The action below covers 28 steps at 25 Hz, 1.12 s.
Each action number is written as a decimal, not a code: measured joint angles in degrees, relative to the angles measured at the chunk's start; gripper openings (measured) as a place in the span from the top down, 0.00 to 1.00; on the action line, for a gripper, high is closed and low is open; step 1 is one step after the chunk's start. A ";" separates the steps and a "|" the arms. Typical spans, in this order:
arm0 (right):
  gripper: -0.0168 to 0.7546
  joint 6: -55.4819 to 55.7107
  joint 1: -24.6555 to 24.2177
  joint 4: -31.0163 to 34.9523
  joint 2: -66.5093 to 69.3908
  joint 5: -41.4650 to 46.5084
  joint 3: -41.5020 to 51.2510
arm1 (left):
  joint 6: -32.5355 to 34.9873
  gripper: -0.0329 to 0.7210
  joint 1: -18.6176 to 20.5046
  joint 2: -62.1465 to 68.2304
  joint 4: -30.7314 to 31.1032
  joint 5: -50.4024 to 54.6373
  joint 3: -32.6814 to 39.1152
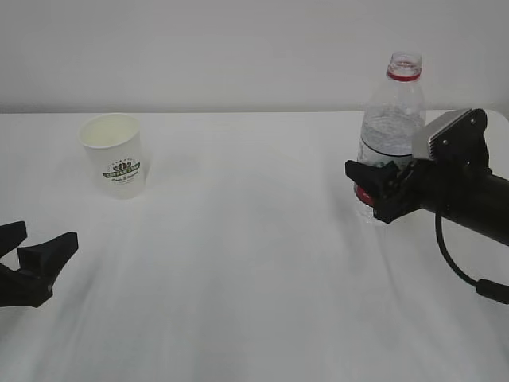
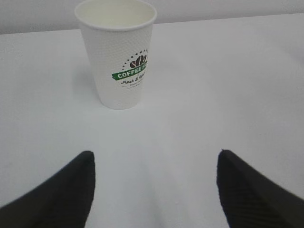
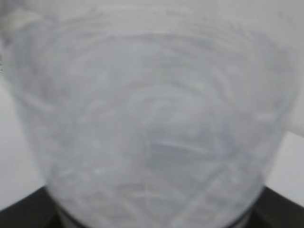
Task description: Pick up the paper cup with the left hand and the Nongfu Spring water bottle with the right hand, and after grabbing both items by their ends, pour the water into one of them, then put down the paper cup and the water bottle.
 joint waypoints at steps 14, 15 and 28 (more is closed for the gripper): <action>0.34 5.33 0.00 -3.16 -7.22 5.02 0.39 | 0.09 0.20 0.00 0.00 1.19 0.00 0.00; 0.34 5.43 0.00 -3.62 -7.36 5.05 0.39 | 0.09 0.20 0.00 0.00 1.19 0.00 -0.28; 0.34 5.55 0.00 -5.41 -7.35 5.27 0.39 | 1.00 0.20 0.23 2.18 -2.56 4.18 -8.10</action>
